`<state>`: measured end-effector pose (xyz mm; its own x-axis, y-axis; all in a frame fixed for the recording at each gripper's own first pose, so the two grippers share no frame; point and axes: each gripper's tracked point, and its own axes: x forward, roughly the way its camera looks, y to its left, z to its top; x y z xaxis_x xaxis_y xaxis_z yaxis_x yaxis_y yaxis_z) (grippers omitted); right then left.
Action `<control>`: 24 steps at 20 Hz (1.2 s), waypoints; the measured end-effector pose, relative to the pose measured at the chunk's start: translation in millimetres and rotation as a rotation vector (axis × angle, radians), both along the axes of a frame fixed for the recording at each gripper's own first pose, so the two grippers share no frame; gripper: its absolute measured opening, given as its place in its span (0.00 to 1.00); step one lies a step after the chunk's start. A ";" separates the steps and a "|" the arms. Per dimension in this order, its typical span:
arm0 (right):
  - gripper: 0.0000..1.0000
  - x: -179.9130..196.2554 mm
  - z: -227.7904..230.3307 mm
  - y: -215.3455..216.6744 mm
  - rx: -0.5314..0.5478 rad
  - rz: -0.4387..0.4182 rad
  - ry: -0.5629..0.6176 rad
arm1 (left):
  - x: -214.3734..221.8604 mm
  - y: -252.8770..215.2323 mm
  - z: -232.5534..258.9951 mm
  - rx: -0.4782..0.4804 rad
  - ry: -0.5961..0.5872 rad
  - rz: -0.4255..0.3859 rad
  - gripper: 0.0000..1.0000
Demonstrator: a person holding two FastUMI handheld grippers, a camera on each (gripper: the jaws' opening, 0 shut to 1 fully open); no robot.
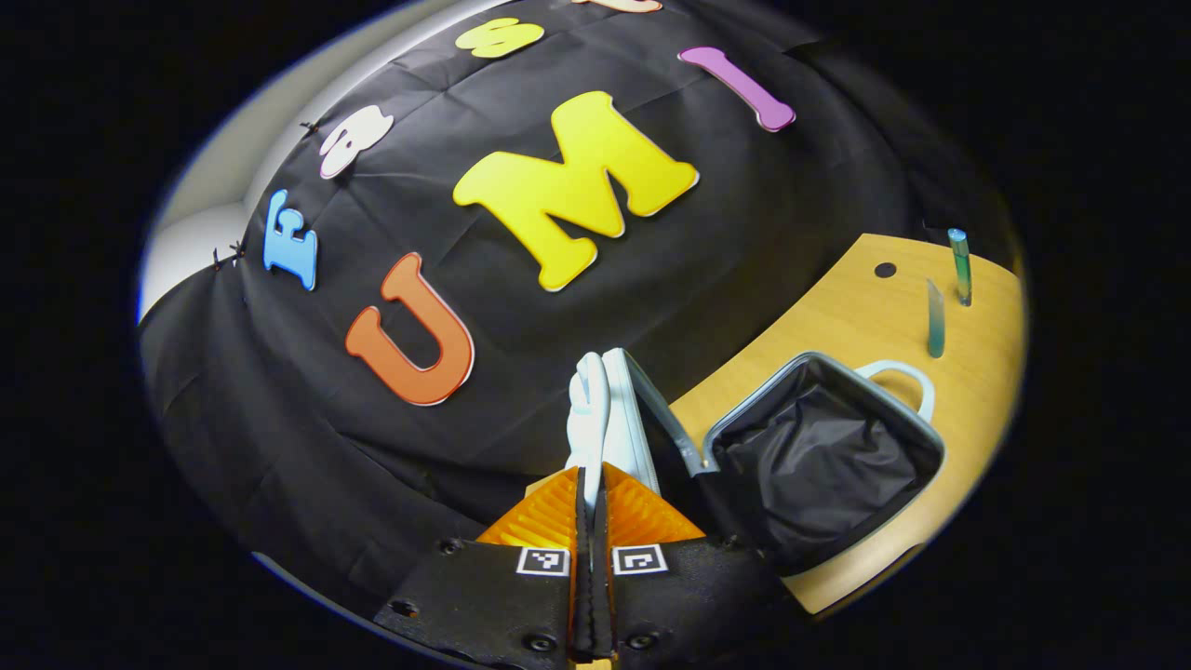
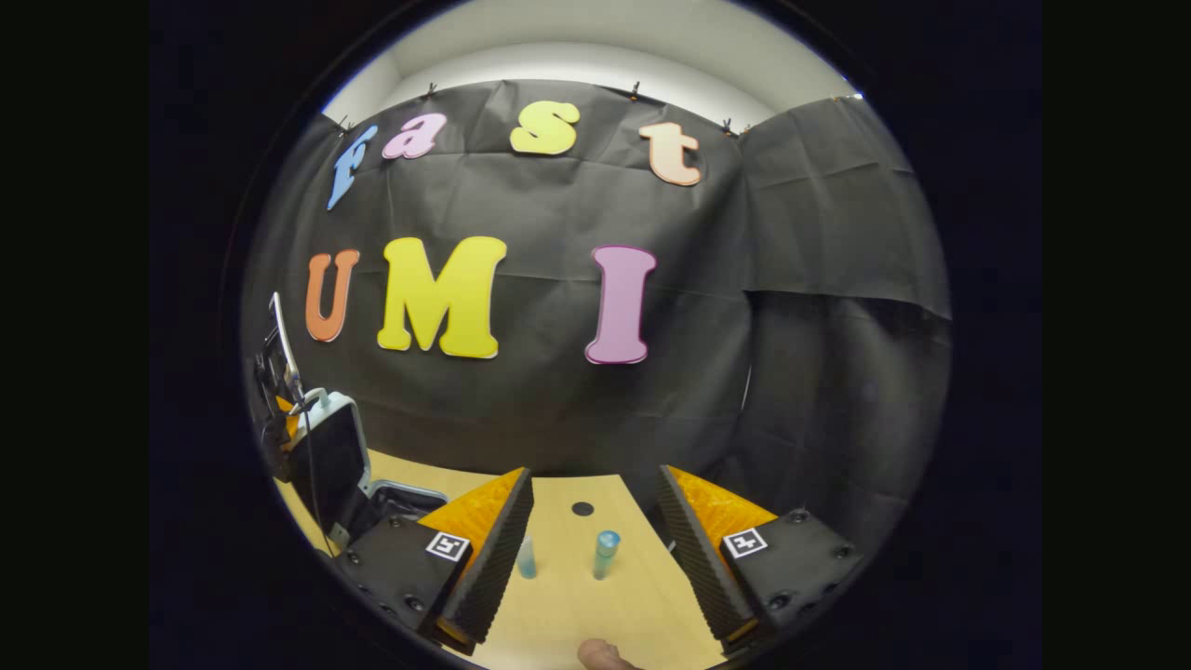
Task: First open the suitcase, pack the skin care products into it, and then close the suitcase.
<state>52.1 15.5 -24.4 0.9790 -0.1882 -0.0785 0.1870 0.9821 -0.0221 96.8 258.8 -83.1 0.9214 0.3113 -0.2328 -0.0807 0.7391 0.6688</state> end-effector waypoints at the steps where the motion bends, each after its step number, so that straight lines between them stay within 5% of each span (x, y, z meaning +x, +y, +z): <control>1: 0.80 -0.4 2.6 8.9 -0.002 0.004 -0.001 | 2.9 20.1 -2.7 0.003 0.000 0.014 0.03; 12: 0.80 -25.1 12.0 64.2 -0.037 -0.030 0.016 | 9.1 165.1 -103.1 -0.175 0.111 0.049 0.03; 24: 0.80 -31.2 -1.1 107.0 -0.079 -0.005 0.069 | 2.0 199.8 -221.7 -0.506 0.236 0.069 0.07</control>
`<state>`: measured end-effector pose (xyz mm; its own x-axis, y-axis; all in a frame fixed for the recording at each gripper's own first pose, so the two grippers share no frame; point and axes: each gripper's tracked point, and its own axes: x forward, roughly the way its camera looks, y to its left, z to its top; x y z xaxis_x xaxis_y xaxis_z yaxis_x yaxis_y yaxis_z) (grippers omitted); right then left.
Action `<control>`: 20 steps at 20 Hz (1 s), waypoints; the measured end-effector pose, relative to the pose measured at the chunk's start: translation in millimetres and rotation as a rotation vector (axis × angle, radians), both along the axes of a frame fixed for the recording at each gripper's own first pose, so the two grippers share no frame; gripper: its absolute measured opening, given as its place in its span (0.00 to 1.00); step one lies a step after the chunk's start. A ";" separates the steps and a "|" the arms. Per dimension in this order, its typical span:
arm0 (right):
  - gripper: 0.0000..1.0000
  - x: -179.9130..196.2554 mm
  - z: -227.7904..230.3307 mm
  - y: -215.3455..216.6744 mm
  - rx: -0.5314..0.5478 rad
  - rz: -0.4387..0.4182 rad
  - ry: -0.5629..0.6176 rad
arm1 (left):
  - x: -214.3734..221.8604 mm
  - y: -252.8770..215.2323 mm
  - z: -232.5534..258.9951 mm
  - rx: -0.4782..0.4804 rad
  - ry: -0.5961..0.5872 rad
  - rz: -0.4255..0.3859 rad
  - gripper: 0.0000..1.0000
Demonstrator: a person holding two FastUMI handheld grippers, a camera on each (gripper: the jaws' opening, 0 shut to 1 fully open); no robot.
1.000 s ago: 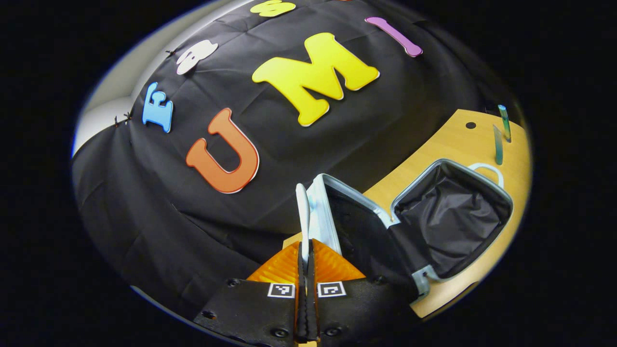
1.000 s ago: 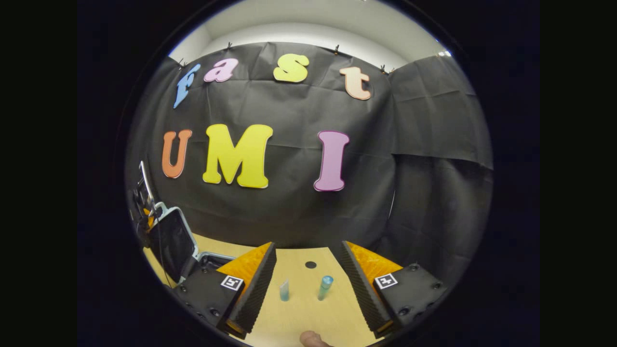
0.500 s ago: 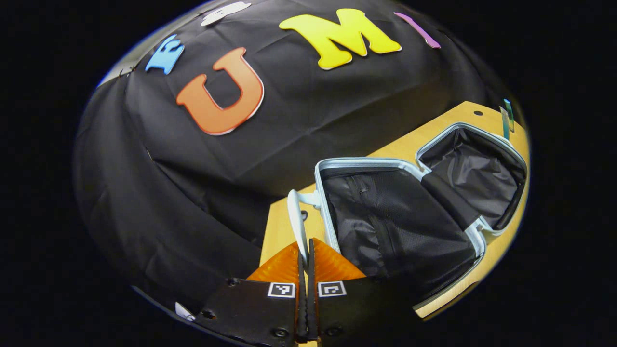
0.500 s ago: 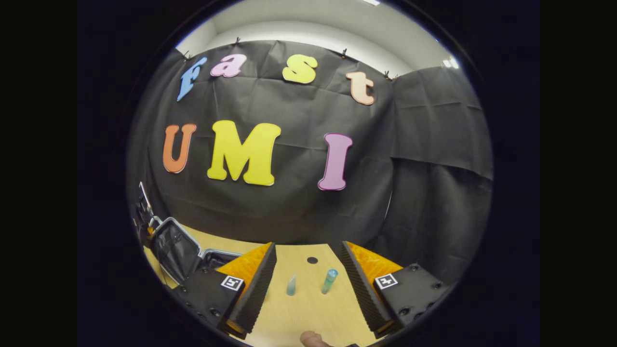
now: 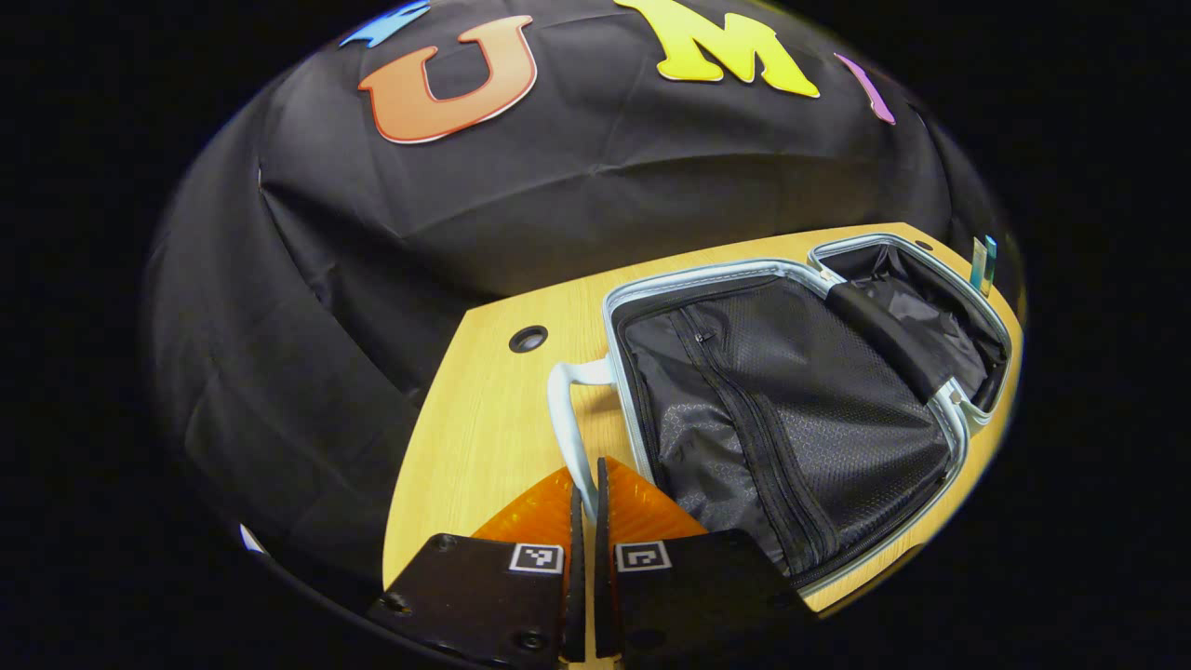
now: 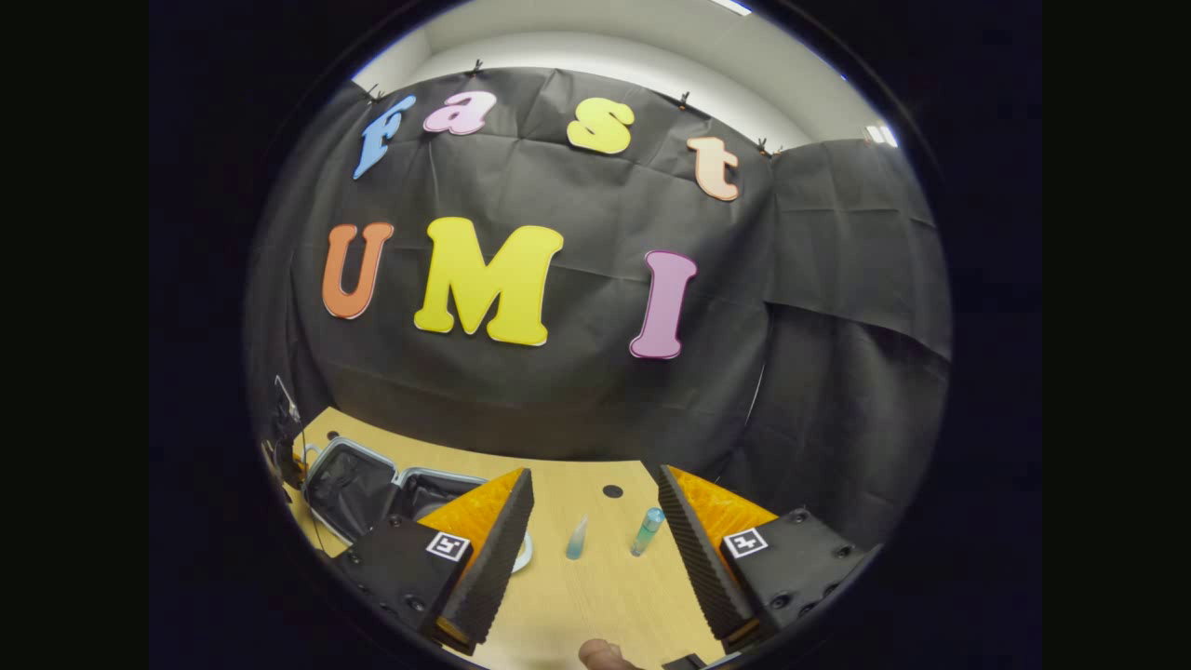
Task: First open the suitcase, pack the skin care products into it, and then close the suitcase.
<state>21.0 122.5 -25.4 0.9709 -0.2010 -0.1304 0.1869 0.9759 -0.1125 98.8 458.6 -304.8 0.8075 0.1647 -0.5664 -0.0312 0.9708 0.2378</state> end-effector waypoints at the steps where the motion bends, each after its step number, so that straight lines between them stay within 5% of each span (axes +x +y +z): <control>1: 0.80 0.8 -3.0 2.1 -0.005 0.005 0.008 | -0.8 -1.1 -5.2 -0.017 0.005 0.009 0.07; 4: 0.81 2.4 -12.0 4.5 0.003 0.016 0.036 | -0.2 2.9 -2.9 -0.013 -0.013 0.047 0.07; 8: 0.81 3.4 -18.4 0.9 0.008 0.030 0.042 | -3.1 21.5 7.3 0.076 -0.027 0.102 0.58; 9: 0.81 5.9 -18.7 -1.7 0.001 0.035 0.037 | -6.4 23.4 10.6 0.080 -0.029 0.116 0.57; 11: 0.81 10.0 -21.3 -5.6 -0.006 0.051 0.033 | -15.1 16.1 18.7 0.068 -0.031 0.137 0.78; 14: 0.81 17.1 -32.0 -14.0 0.012 0.083 0.041 | -24.0 -14.4 36.8 0.016 -0.050 0.148 0.94; 20: 0.80 31.5 -59.4 -50.8 0.023 0.138 0.073 | -30.6 -126.9 69.8 0.014 -0.076 0.083 0.98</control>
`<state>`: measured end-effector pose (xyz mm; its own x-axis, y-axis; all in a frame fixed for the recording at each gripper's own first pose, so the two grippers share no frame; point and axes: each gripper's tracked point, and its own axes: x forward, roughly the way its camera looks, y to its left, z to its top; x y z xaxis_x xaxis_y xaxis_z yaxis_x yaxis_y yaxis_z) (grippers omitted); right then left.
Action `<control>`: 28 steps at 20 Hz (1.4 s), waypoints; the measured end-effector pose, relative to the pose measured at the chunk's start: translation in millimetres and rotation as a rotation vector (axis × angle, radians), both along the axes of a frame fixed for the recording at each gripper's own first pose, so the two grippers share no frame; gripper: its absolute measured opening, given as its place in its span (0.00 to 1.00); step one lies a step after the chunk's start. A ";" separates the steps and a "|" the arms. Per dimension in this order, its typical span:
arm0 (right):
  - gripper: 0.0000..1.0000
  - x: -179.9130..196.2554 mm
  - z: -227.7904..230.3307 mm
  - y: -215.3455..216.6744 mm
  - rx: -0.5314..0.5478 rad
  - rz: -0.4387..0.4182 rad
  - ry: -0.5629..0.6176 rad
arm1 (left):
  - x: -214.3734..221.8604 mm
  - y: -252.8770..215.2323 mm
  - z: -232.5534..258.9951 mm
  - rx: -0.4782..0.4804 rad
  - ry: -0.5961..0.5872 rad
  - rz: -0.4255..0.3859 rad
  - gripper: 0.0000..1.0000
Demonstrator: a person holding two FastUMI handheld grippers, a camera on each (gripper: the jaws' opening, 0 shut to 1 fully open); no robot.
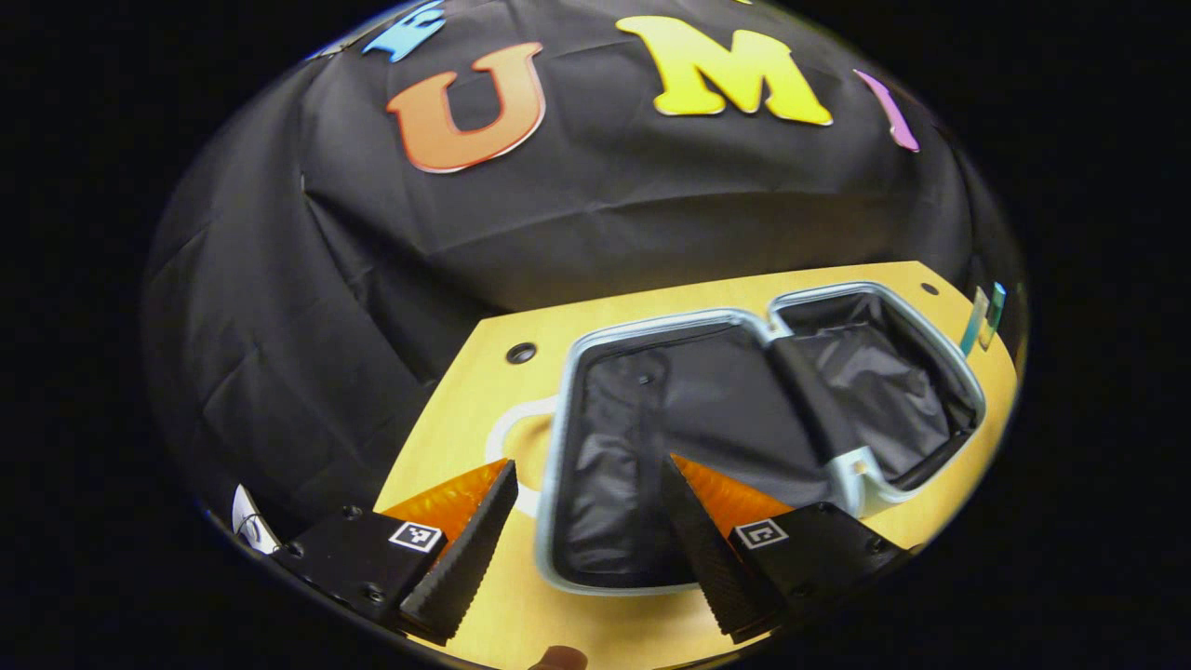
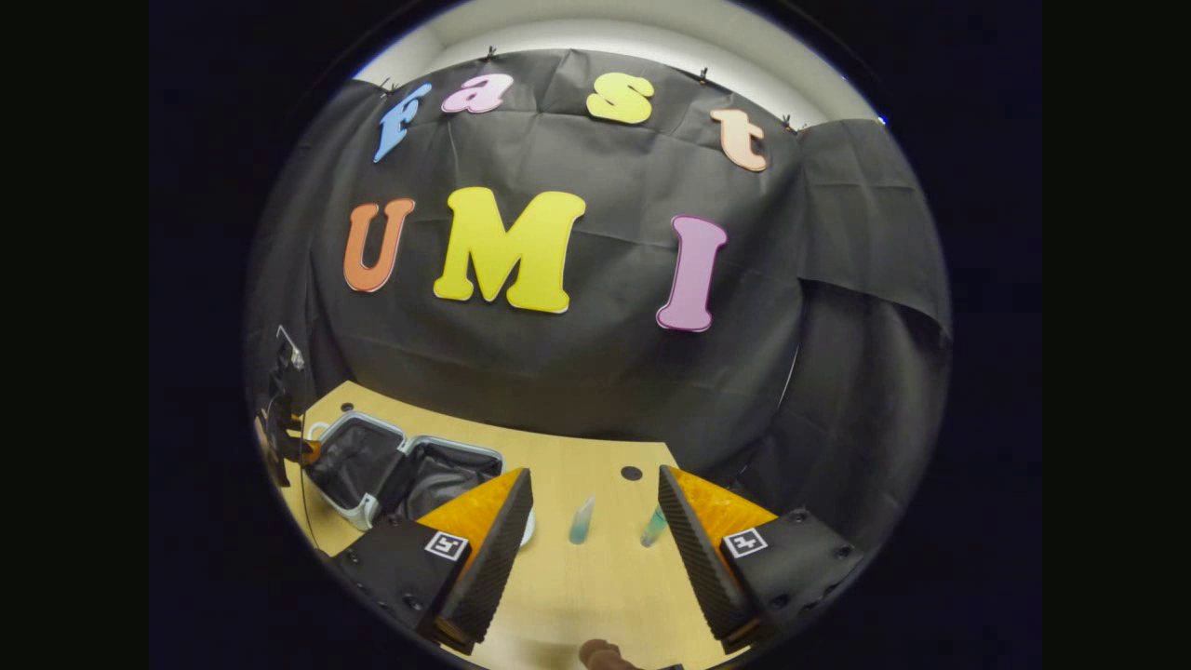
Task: First open the suitcase, pack the skin care products into it, and then close the suitcase.
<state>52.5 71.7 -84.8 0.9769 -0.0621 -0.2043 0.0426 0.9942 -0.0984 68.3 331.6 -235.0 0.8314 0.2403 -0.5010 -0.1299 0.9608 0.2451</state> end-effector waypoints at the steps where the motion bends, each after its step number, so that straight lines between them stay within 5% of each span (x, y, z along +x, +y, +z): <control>1: 0.80 2.5 -5.0 -7.8 0.005 0.004 0.008 | 1.2 -22.7 3.0 -0.004 -0.002 -0.015 0.98; 8: 0.80 21.4 -34.2 -82.7 0.037 -0.017 0.054 | 12.2 -207.4 21.6 -0.111 -0.005 -0.183 0.99; 17: 0.81 26.7 -72.3 -178.6 0.037 -0.072 0.130 | 41.2 -378.3 -12.8 -0.173 0.060 -0.387 0.99; 28: 0.81 26.8 -126.3 -246.3 -0.021 -0.055 0.239 | 107.3 -474.8 -94.1 -0.210 0.092 -0.322 0.99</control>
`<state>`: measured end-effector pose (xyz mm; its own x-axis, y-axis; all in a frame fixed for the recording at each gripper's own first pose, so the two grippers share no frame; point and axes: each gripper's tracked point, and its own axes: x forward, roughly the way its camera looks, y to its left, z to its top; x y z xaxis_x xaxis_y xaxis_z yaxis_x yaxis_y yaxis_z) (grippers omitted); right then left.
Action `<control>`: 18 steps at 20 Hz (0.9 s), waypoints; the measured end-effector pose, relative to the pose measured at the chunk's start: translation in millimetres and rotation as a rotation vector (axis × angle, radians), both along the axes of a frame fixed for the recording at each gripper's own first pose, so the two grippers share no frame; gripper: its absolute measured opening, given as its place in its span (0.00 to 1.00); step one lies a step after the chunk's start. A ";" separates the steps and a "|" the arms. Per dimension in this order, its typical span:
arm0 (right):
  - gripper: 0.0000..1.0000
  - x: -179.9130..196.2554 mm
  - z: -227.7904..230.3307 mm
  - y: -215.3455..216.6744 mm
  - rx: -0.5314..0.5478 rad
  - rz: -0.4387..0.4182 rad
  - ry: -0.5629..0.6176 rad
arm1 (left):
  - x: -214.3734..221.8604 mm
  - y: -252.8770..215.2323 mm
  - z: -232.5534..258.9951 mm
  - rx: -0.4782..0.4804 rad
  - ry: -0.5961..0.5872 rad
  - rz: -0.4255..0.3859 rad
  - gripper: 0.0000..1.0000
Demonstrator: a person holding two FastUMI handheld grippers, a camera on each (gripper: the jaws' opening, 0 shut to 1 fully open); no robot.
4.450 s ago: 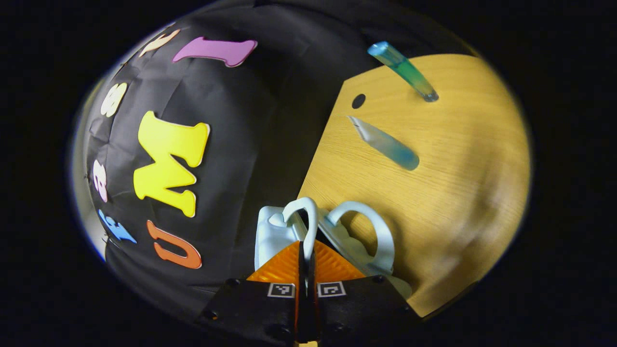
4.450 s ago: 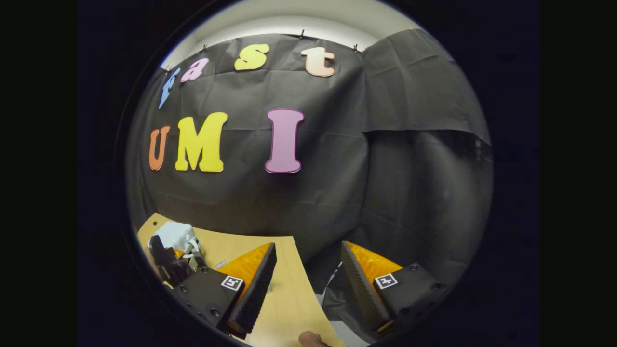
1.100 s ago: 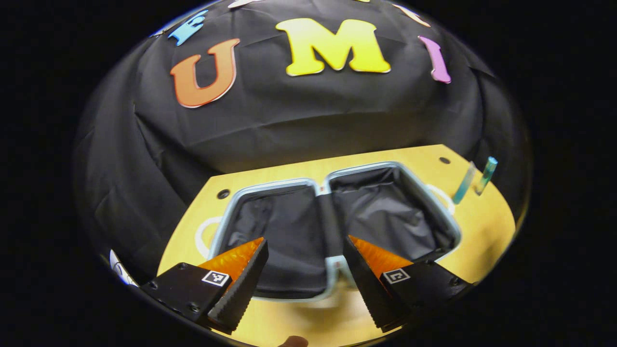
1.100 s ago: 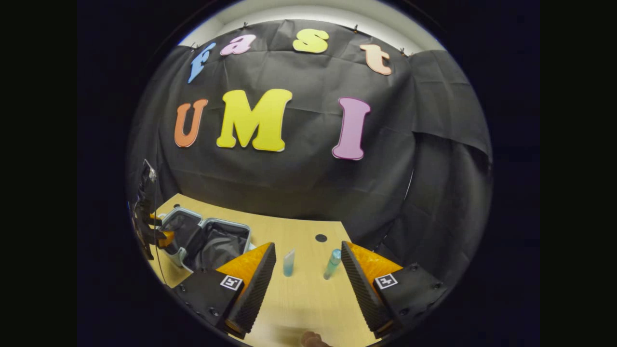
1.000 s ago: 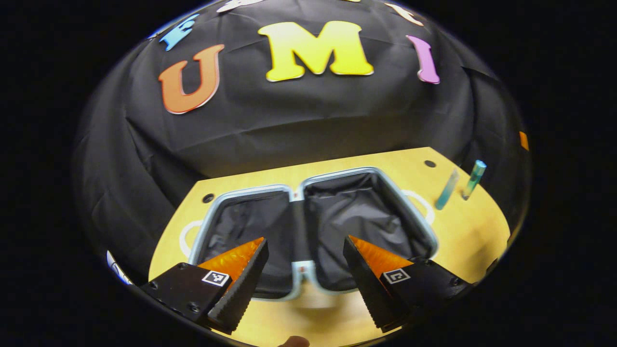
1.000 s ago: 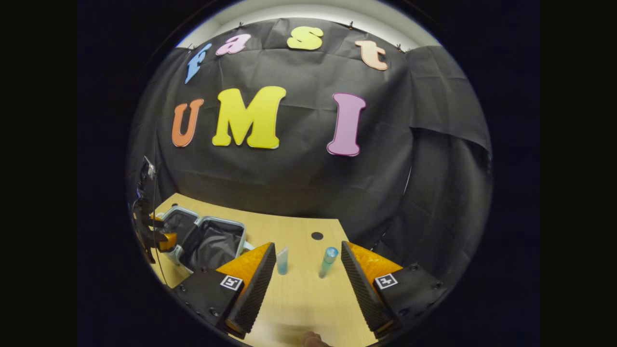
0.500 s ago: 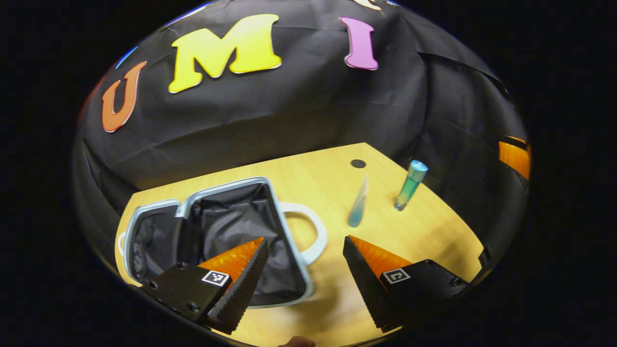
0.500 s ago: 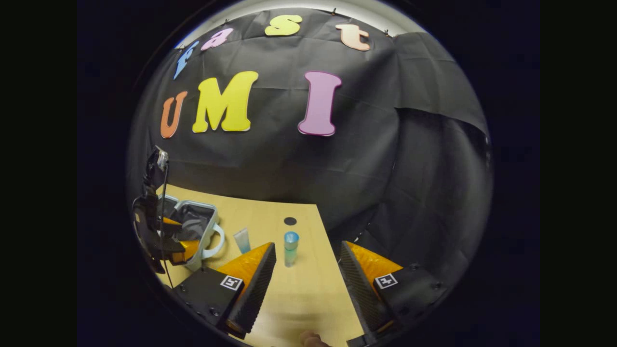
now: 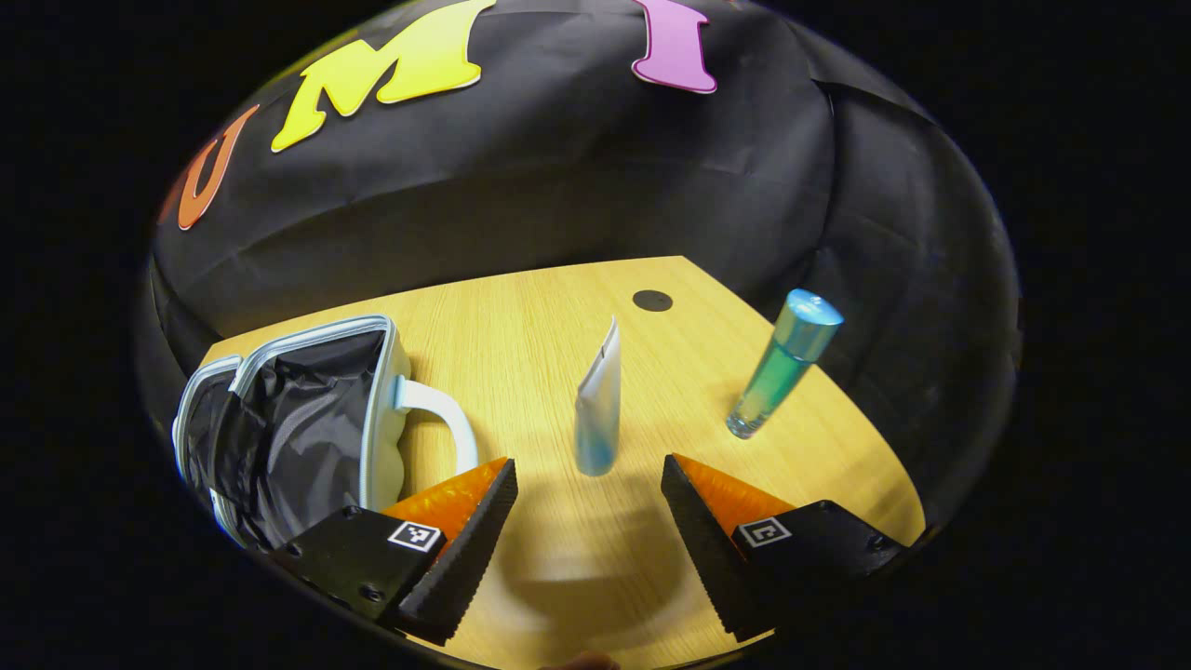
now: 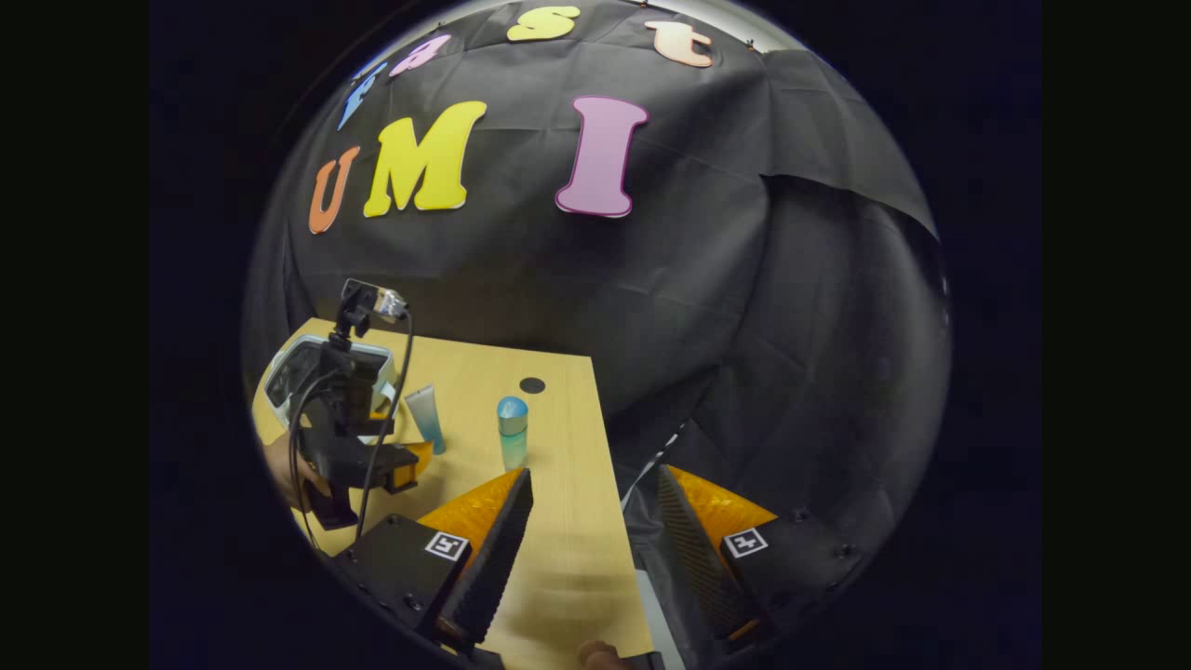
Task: First open the suitcase, pack the skin care products into it, and then close the suitcase.
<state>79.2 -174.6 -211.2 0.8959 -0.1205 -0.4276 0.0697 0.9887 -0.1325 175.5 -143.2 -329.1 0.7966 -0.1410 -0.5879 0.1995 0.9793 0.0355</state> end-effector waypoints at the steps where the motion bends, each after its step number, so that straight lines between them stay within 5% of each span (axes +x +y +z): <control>1: 0.81 0.9 -4.3 -3.3 -0.005 0.004 0.008 | 7.5 -3.0 -5.0 0.001 -0.005 0.007 1.00; 7: 0.80 6.9 -26.2 -11.9 0.002 0.030 0.047 | 37.7 -11.8 -32.0 0.031 -0.010 0.033 1.00; 13: 0.80 9.5 -40.1 -8.9 -0.002 0.042 0.078 | 49.8 -16.4 -38.3 0.022 -0.024 0.022 0.81; 14: 0.81 9.4 -41.3 -7.2 -0.002 0.044 0.082 | 51.1 -16.5 -37.9 0.027 -0.028 0.016 0.75; 15: 0.80 8.7 -42.7 -5.5 -0.002 0.046 0.084 | 51.7 -15.4 -38.8 0.037 -0.027 0.013 0.57; 16: 0.80 9.3 -42.6 -3.6 -0.002 0.046 0.086 | 50.3 -15.2 -36.6 0.031 -0.025 0.007 0.59; 17: 0.81 10.5 -43.3 -1.7 -0.001 0.047 0.086 | 49.9 -17.1 -38.2 0.018 -0.009 0.001 0.45; 18: 0.80 11.5 -42.7 1.1 0.001 0.048 0.085 | 48.6 -17.9 -38.3 0.015 0.007 -0.014 0.51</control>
<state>90.8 -173.5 -253.8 0.8611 -0.0778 -0.5024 0.0105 0.9907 -0.1353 224.1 -161.1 -367.3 0.7907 -0.1431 -0.5952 0.2135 0.9757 0.0491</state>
